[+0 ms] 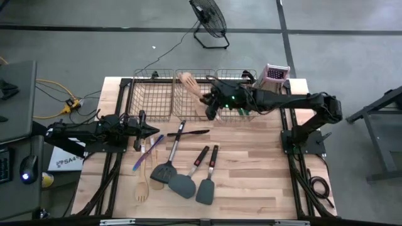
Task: Pick & Place Kitchen Items
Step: Put the brown serving spoon into the middle wire basket
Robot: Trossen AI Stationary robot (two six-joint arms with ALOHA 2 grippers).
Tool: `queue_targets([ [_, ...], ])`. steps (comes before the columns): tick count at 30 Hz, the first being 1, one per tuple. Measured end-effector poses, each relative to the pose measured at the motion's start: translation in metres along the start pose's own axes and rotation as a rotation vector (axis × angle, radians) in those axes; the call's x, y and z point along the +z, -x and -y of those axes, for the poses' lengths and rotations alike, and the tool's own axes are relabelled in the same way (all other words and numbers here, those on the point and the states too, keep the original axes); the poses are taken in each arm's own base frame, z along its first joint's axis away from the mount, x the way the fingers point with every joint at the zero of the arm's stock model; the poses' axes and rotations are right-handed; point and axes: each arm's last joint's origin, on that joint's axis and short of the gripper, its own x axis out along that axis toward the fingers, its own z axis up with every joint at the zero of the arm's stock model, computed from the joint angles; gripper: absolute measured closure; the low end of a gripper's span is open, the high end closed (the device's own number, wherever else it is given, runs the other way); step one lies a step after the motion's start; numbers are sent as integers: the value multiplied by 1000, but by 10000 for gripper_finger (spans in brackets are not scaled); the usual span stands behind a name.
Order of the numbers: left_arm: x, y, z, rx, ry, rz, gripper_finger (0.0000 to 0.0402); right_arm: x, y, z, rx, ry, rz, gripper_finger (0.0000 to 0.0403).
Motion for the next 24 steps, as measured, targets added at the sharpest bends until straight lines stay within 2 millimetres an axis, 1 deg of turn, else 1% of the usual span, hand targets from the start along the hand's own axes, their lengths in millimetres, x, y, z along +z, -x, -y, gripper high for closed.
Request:
queue_targets([
  [3, 0, 0, 0, 0, 0, 0, 398, 15, -13, 5, -21, -17, 31, 333],
  [7, 0, 0, 0, 0, 0, 1, 398, 29, -31, 14, -46, -36, 71, 333],
  [10, 0, 0, 0, -1, 0, 0, 398, 34, -46, 23, -77, -58, 86, 332],
  [17, 0, 0, 0, 0, 0, 0, 398, 20, -88, 55, -154, -169, 60, 333],
  [22, 0, 0, 0, -1, 0, 0, 398, 1, -114, 76, -210, -279, 8, 329],
  [24, 0, 0, 0, 0, 0, 0, 398, -6, -121, 82, -228, -297, -10, 329],
])
